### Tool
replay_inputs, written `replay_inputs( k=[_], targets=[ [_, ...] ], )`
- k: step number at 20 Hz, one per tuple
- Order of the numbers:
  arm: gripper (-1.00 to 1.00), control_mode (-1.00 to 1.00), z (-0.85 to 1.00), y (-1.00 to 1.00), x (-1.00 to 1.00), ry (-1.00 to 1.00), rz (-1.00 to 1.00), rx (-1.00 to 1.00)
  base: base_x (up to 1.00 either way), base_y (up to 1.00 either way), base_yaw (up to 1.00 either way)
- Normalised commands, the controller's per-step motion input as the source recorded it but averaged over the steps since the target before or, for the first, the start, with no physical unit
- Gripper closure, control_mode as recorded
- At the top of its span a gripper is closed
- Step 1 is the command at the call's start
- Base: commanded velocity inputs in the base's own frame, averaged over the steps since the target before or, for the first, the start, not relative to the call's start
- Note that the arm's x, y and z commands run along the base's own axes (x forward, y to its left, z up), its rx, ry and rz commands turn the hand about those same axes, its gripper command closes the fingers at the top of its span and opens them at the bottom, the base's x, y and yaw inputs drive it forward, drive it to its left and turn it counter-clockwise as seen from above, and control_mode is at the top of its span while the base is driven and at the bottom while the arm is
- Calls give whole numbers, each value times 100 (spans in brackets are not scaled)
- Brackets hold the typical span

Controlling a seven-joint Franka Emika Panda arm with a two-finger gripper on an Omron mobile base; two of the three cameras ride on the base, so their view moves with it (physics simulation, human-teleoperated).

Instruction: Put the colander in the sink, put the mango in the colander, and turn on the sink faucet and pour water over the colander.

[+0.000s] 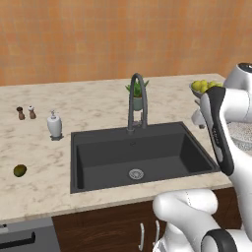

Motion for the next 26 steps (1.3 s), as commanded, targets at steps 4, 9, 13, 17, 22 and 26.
replay_inputs(
  k=[4, 9, 13, 17, 22, 26],
  targets=[
    [-100, -100, -12, -40, -8, 1, 0, -2, 0, 0, 0],
    [-100, -100, -15, -43, 0, 7, 0, -9, 0, 0, 0],
    [-100, -100, -23, -37, 9, 2, 1, -16, 0, 0, 0],
    [-100, -100, -18, -47, 11, 8, 1, -14, 0, 0, 0],
    [-100, -100, -24, -59, 1, 13, 15, -1, 0, 0, 0],
    [-100, -100, -19, -65, 3, 3, 23, 0, 0, 0, 0]
  ],
)
